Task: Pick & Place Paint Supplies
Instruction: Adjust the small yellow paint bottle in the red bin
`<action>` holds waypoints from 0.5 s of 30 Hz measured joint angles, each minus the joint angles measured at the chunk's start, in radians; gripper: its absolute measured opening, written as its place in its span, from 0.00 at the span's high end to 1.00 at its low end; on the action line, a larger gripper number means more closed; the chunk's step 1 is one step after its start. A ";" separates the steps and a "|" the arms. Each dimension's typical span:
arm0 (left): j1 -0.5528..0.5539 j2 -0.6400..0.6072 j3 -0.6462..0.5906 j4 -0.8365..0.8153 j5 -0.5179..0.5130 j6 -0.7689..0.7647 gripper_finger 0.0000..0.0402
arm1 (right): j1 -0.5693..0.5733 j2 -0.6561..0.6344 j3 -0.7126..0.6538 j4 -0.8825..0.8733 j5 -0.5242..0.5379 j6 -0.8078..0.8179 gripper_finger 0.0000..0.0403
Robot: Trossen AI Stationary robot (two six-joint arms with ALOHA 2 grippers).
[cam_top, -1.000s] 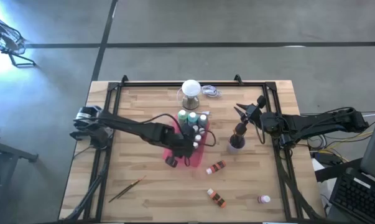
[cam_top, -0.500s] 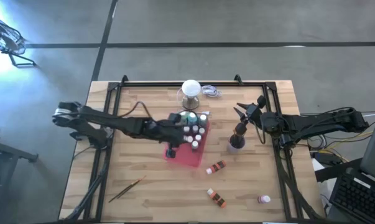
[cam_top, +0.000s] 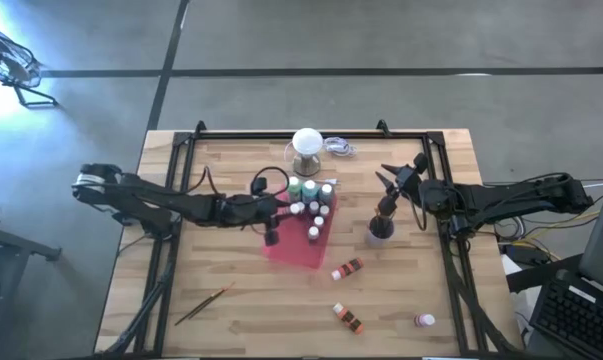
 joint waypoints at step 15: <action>0.017 0.004 -0.111 0.170 -0.147 -0.270 0.72 | -0.006 0.000 -0.010 0.016 0.000 0.003 0.83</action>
